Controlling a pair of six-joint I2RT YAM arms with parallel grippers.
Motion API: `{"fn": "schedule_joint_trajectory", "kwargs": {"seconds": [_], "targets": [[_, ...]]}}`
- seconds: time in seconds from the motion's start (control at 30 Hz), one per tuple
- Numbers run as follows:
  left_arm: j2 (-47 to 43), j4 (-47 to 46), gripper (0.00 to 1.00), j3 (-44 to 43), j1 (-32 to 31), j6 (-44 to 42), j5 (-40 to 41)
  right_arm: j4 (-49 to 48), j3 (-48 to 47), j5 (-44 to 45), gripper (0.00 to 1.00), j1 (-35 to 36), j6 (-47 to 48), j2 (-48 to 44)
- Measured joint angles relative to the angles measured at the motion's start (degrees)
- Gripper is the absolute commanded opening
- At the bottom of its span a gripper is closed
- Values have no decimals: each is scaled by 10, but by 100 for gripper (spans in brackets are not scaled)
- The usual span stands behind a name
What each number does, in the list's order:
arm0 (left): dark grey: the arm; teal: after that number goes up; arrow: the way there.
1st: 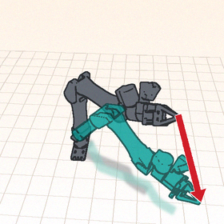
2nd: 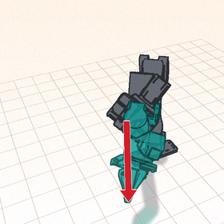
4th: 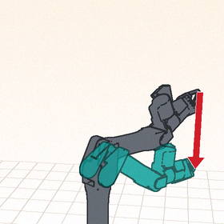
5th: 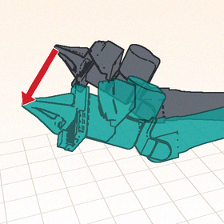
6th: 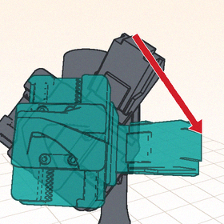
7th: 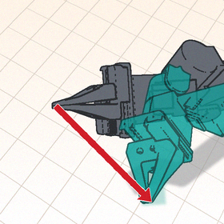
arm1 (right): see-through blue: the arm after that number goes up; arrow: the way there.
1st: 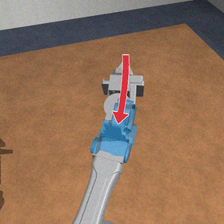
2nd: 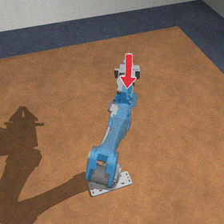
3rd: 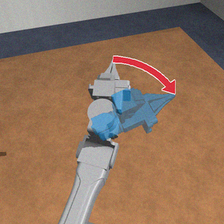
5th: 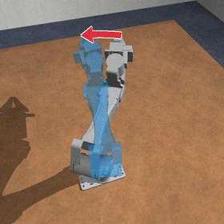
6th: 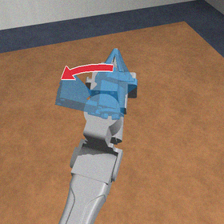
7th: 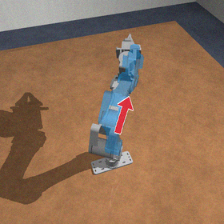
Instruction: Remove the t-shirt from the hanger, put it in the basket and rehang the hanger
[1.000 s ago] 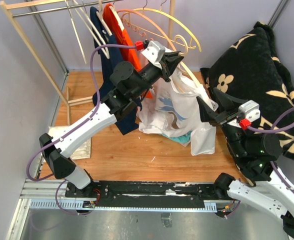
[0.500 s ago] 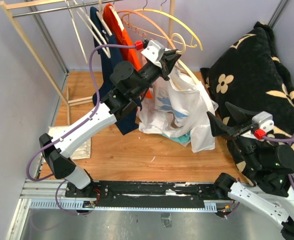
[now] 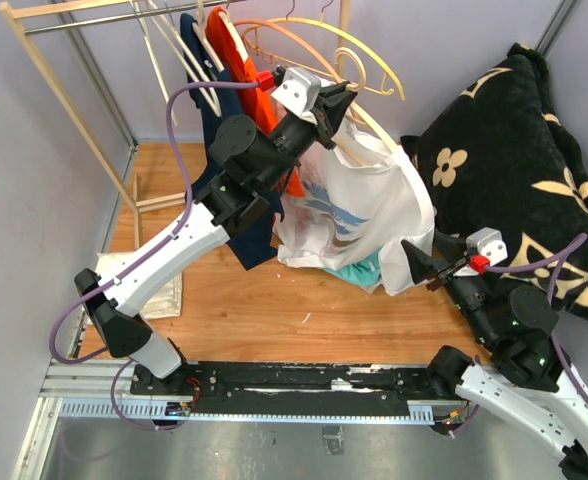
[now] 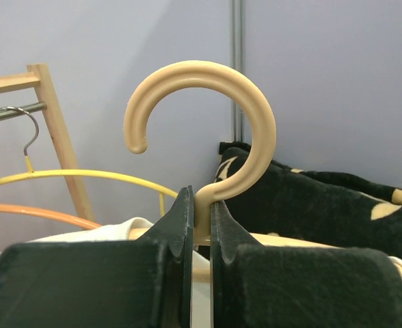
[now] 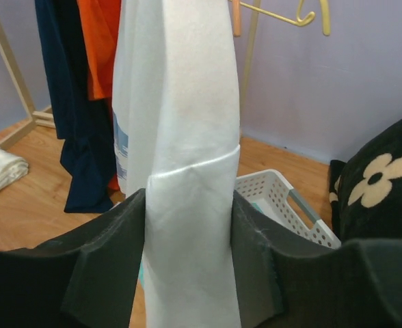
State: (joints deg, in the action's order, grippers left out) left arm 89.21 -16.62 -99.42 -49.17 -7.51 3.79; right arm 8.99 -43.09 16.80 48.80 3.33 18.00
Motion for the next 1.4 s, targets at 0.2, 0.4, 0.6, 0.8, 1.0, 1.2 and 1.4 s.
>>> {"fn": "schedule_joint_trajectory", "kwargs": {"seconds": [0.2,0.4,0.6,0.8,1.0,1.2,1.4], "targets": [[3,2,1,-6,0,0,3,-1,16,29,7,0,-17,-14],[14,10,1,-33,0,0,19,-2,57,93,1,0,-54,-64],[43,35,0,-95,0,-2,37,4,106,171,1,0,-143,-126],[59,44,0,-115,0,-2,44,32,122,197,4,0,-191,-137],[61,52,1,-115,0,-2,44,46,120,182,53,0,-185,-116],[49,39,1,-80,0,1,25,45,107,136,73,0,-133,-119],[25,35,1,-18,0,8,5,38,76,90,74,0,-80,-126]]}}
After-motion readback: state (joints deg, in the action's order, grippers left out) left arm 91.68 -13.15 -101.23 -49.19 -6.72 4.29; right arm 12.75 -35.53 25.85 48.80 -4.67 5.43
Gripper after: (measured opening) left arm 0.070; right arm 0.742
